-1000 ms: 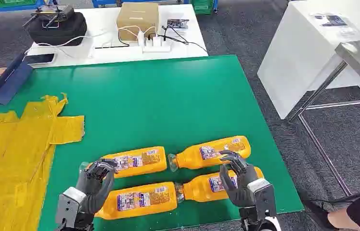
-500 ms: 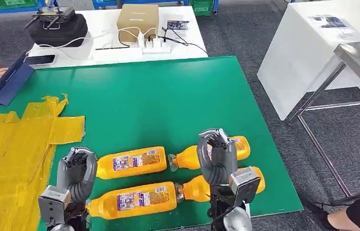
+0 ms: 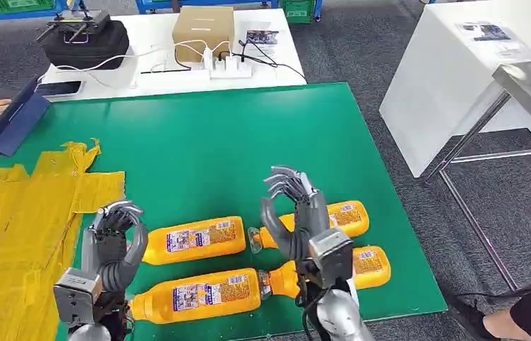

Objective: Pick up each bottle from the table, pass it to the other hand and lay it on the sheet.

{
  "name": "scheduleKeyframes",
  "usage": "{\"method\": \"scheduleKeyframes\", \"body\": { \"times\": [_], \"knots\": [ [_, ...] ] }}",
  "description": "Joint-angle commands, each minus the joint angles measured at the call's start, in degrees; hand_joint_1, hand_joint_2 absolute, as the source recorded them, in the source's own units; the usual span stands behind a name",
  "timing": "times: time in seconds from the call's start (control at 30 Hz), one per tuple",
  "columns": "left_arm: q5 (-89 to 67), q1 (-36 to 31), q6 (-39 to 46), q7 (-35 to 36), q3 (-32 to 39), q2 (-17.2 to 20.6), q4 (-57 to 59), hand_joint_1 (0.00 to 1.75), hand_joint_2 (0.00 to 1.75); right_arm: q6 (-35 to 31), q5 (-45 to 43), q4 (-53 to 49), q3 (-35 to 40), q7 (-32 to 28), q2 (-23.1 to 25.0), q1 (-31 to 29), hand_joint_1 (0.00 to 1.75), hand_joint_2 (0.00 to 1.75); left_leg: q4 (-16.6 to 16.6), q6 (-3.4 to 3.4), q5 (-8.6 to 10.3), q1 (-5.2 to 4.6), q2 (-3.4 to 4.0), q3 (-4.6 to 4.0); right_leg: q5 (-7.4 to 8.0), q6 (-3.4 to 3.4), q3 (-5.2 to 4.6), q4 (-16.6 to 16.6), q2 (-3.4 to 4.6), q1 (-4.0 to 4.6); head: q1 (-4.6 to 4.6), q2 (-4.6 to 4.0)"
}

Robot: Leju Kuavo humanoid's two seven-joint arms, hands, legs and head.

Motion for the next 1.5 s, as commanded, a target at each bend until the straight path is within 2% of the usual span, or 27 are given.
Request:
{"method": "scheduleKeyframes", "body": {
  "times": [0.03,0.1,0.23,0.47,0.53,0.57,0.67,1.0,1.27,1.5],
  "knots": [
    [0.2,-7.8,-1.6,1.9,3.5,0.9,4.7,0.00,1.75,3.0,22.8,26.6,15.1,9.5,-4.4,-22.0,0.00,1.75,0.0,0.04,-0.07,0.02,0.45,0.36,0.09,-0.15,0.25,-0.1,0.46,0.04,0.00,0.00],
    [0.0,-9.2,-2.6,2.3,3.1,1.0,4.8,0.00,1.75,2.6,28.4,32.6,18.4,11.0,-3.6,-26.2,0.00,1.75,-0.1,0.04,-0.01,0.03,0.39,0.34,0.15,-0.20,0.24,-0.1,0.40,0.05,0.00,0.00],
    [0.0,-11.4,-3.5,2.5,1.7,0.7,5.4,0.00,1.75,2.0,32.5,40.2,21.0,11.5,-1.3,-30.8,0.00,1.75,0.0,0.10,0.12,0.03,0.11,0.28,0.12,-0.24,0.25,0.0,0.10,0.05,0.00,0.00],
    [0.0,-11.4,-3.6,2.4,1.4,0.7,5.3,0.00,1.75,1.9,32.7,40.8,21.2,11.4,-1.1,-31.0,0.00,1.75,0.0,0.12,0.13,-0.01,0.00,0.19,0.10,-0.17,0.22,0.0,-0.05,0.00,0.00,0.00],
    [0.5,-12.6,-4.5,2.4,0.5,0.7,6.2,0.00,1.75,2.4,32.9,43.2,21.6,11.3,-0.4,-32.2,0.00,1.75,0.0,0.12,0.02,0.02,0.04,0.36,0.02,-0.25,0.40,0.0,0.00,0.04,0.00,0.00],
    [0.6,-13.2,-4.7,2.4,0.1,0.5,6.6,0.00,1.75,2.6,32.8,44.4,21.7,11.1,0.1,-32.7,0.00,1.75,0.0,0.12,0.10,0.00,0.02,0.19,0.09,-0.19,0.22,0.0,-0.04,0.02,0.00,0.00],
    [1.4,-15.4,-5.7,2.3,-1.9,0.3,8.9,0.00,1.75,3.3,30.1,51.6,21.1,8.0,2.3,-35.0,0.00,1.75,0.0,0.11,0.08,0.01,-0.02,0.26,0.05,-0.24,0.30,0.0,-0.07,0.03,0.00,0.00],
    [2.2,-15.9,-5.7,2.1,-2.6,0.3,9.6,0.00,1.75,3.9,29.7,55.4,21.5,7.4,3.2,-35.6,0.00,1.75,0.0,0.13,0.10,0.00,-0.05,0.20,0.05,-0.19,0.23,0.0,-0.11,0.01,0.00,0.00],
    [4.4,-18.8,-5.8,1.6,-4.5,-0.4,13.7,0.00,1.75,4.5,25.8,64.9,19.7,6.5,5.9,-35.1,0.00,1.75,0.0,0.12,0.14,-0.01,-0.12,0.15,0.08,-0.18,0.17,0.0,-0.18,0.00,0.00,0.00],
    [4.6,-19.9,-5.9,1.5,-5.3,-0.8,15.3,0.00,1.75,5.3,25.0,66.5,19.6,6.5,7.1,-34.6,0.00,1.75,0.0,0.12,0.15,0.01,-0.08,0.07,0.11,-0.14,0.08,0.0,-0.14,0.01,0.00,0.00]
  ]
}}
